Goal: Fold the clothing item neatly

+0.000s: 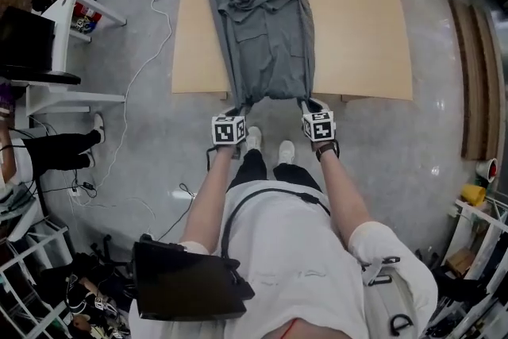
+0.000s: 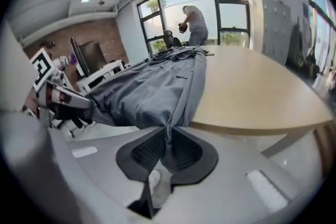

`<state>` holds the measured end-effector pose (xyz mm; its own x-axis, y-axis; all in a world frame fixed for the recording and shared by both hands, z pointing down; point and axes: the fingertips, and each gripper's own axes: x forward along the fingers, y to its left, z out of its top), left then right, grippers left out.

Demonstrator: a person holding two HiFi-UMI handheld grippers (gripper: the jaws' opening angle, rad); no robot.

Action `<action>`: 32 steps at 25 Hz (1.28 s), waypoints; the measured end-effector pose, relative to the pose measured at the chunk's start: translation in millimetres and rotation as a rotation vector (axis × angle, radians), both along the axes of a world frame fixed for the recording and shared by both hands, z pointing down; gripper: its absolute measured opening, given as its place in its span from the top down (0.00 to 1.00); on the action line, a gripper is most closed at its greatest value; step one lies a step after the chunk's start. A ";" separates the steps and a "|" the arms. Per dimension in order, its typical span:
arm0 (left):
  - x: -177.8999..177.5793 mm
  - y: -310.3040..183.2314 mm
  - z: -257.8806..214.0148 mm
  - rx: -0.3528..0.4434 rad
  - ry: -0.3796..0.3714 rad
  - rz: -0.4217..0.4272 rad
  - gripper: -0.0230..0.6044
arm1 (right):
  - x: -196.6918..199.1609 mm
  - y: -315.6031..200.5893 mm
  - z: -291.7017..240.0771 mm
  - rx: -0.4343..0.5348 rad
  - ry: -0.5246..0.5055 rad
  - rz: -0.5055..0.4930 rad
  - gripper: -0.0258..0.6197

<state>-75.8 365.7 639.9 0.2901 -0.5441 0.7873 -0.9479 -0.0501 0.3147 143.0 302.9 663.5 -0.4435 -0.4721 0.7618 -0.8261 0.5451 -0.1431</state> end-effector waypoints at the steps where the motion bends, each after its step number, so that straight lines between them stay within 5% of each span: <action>1: 4.0 5.9 -3.0 0.001 0.015 0.006 0.93 | -5.4 11.1 -1.3 -0.029 -0.053 -0.002 0.89; 5: 19.4 45.6 -12.6 -0.017 0.066 0.002 0.93 | -16.0 65.3 -13.7 -0.081 -0.143 -0.095 0.89; 11: 54.8 73.9 -52.6 0.046 0.172 -0.022 0.93 | -21.0 105.2 -69.8 -0.149 -0.460 -0.221 0.89; 16: 61.1 64.5 -100.2 0.152 0.131 0.012 0.93 | -18.2 93.7 -107.2 -0.098 -0.516 -0.248 0.89; 25: 52.4 43.3 -174.0 0.298 0.160 -0.049 0.93 | -18.3 70.6 -179.3 0.037 -0.629 -0.237 0.89; 32: 85.8 52.3 -228.0 0.406 0.172 -0.025 0.93 | 6.4 91.8 -224.5 0.120 -0.685 -0.279 0.89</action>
